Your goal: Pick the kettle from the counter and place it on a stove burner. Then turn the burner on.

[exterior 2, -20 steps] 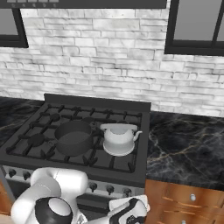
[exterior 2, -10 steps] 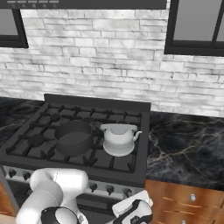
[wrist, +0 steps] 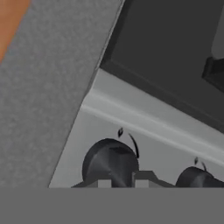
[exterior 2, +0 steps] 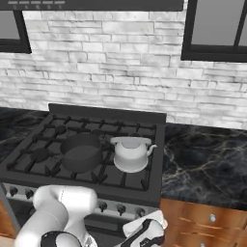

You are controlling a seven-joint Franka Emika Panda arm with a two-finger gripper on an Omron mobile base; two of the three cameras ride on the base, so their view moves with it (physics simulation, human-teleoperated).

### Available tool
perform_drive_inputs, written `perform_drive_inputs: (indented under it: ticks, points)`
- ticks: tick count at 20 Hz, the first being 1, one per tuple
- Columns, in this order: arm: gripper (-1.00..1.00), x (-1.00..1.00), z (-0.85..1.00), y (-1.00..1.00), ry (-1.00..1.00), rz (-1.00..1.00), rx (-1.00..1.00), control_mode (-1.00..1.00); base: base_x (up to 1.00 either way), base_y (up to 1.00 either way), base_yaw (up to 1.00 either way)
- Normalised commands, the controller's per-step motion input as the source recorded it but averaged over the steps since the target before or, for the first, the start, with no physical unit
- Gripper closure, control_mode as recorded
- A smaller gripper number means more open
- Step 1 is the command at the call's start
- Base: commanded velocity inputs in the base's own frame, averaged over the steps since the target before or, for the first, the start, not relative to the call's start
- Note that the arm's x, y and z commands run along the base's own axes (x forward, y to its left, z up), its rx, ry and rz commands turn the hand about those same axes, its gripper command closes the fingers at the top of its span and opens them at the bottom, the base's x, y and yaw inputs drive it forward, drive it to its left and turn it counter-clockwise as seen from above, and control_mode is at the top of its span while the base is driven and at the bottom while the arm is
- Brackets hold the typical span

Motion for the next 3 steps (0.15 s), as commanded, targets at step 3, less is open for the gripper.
perform_drive_inputs:
  ticks: [3]
  points:
    - [1.0, -0.09, -0.56, 0.12, -0.02, 0.52, -0.31, -1.0, 0.0, 0.0, 0.0]
